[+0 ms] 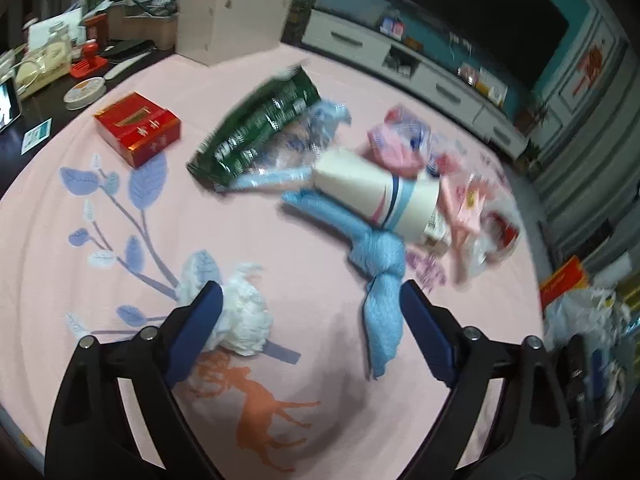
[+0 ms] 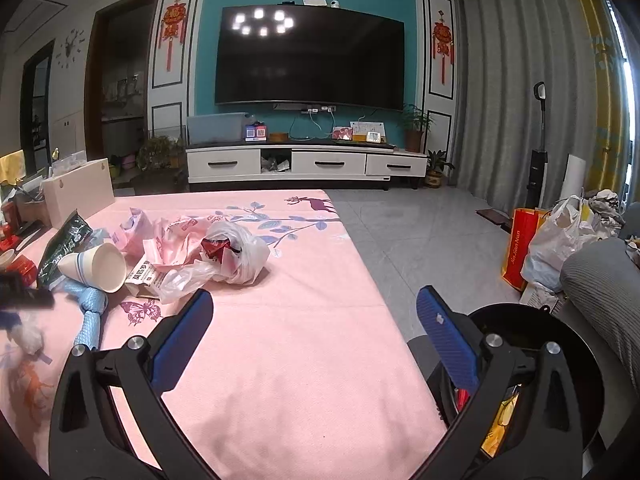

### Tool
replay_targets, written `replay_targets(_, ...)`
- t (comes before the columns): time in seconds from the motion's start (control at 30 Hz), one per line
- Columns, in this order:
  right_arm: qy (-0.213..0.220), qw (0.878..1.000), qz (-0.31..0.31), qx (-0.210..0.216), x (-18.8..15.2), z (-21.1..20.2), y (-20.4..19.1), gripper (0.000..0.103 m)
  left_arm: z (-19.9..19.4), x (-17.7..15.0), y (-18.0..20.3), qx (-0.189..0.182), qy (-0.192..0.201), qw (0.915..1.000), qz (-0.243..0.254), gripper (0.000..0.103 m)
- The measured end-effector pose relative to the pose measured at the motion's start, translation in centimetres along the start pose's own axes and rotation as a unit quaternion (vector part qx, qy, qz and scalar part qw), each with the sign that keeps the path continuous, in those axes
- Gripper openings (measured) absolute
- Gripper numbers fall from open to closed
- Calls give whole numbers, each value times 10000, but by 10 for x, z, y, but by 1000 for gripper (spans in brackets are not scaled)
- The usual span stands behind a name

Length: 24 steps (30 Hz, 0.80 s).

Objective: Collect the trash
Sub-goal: 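Move both grippers back over the cluttered table, then grasp the white tissue with the left gripper while the right gripper grasps the red cigarette box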

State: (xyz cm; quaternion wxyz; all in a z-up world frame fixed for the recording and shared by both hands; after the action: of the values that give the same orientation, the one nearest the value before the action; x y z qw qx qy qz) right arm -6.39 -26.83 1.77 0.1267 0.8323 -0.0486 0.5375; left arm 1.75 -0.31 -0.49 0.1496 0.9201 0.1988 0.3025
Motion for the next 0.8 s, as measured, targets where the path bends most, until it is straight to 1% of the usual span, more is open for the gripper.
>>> replay_targets(0.07,-16,10000,48,2,-1,0,1,99,-9,8,-2,-136,138,9998,-35,89)
replay_targets(0.17,-149,9998,150,33,-4,3,4,99,-9,13,-9,83,239,9997,-29,89)
replay_targets(0.23,-222,9993,302,92,-5,4,7,99,0,12,-16,253,123,9996,-87,89)
replay_targets(0.33,-340,9976,566,198,-8,7,12,99,16,4,-18,176,-260,9994,-165,89)
replay_targets(0.37,-377,9970,646,216,-9,8,14,99,19,3,-17,219,-277,9993,-158,88)
replay_targets(0.43,-448,9958,762,248,-11,10,18,99,18,4,-15,372,-108,9992,-14,88)
replay_targets(0.47,-481,9951,815,277,-12,11,19,99,19,5,-13,387,-59,9992,72,88)
replay_targets(0.53,-539,9938,904,354,-13,13,20,99,21,3,-11,356,-101,9993,92,88)
replay_targets(0.63,-559,9936,912,376,-14,13,21,99,25,2,-11,580,-34,9980,250,88)
replay_targets(0.7,-540,9941,871,355,-14,12,21,99,30,2,-13,770,-5,9965,337,85)
replay_targets(0.77,-511,9946,829,354,-13,10,20,99,31,3,-18,927,48,9951,328,79)
replay_targets(0.8,-504,9948,812,365,-12,10,20,99,31,4,-21,966,59,9949,284,73)
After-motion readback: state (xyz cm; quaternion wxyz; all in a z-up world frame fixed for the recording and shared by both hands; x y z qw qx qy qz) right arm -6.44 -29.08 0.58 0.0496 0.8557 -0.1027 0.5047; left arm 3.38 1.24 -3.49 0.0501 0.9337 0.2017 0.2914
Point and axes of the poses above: each gripper's, at about its wrist camera, not at the fingertips, and z roughly the way its jaws point, y to its right, x to its top, the point moved 7 cm from there along z, roughly the way its jaws point, and after that the axes turned 9 degrees about -z, right-handed, at the moved point
